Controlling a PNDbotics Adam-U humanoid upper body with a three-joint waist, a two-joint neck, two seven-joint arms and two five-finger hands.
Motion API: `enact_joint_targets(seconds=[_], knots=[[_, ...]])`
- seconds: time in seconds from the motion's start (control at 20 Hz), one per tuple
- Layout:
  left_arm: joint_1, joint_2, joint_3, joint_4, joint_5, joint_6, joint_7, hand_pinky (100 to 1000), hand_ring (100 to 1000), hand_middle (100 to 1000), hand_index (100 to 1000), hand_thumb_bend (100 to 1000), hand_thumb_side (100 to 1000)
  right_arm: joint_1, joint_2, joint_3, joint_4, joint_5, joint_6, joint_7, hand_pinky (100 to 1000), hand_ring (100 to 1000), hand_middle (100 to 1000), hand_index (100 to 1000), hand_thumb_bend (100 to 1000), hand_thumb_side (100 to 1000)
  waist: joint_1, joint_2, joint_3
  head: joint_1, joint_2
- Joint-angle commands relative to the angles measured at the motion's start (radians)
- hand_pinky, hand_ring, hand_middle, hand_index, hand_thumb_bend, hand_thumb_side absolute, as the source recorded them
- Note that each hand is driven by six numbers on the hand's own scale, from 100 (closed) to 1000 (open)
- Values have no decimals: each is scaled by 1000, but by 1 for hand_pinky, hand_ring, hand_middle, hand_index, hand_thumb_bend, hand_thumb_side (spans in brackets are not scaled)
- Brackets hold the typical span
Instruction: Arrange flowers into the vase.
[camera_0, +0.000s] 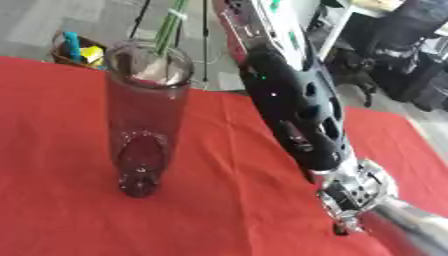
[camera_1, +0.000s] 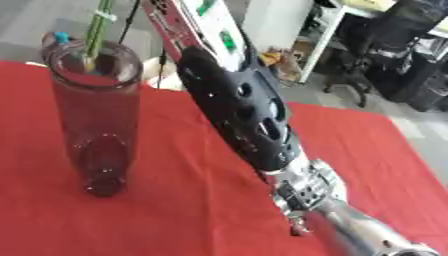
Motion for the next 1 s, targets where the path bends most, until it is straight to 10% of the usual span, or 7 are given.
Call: enact_joint_targets(seconds=[0.05, 1.0], knots=[[-12, -4, -10, -18, 6, 1, -6, 615, 446, 650, 784, 118, 1000, -25, -13, -13, 3, 24, -1, -14, 100, 100, 100, 100, 100, 546, 14, -24, 3, -17, -13], [-8, -10, -14, -18, 6, 10, -23, 614, 440, 649, 783, 116, 1000, 7, -45, 18, -72, 152, -58, 34, 100, 100, 100, 100, 100, 586, 7, -10, 5, -18, 1]])
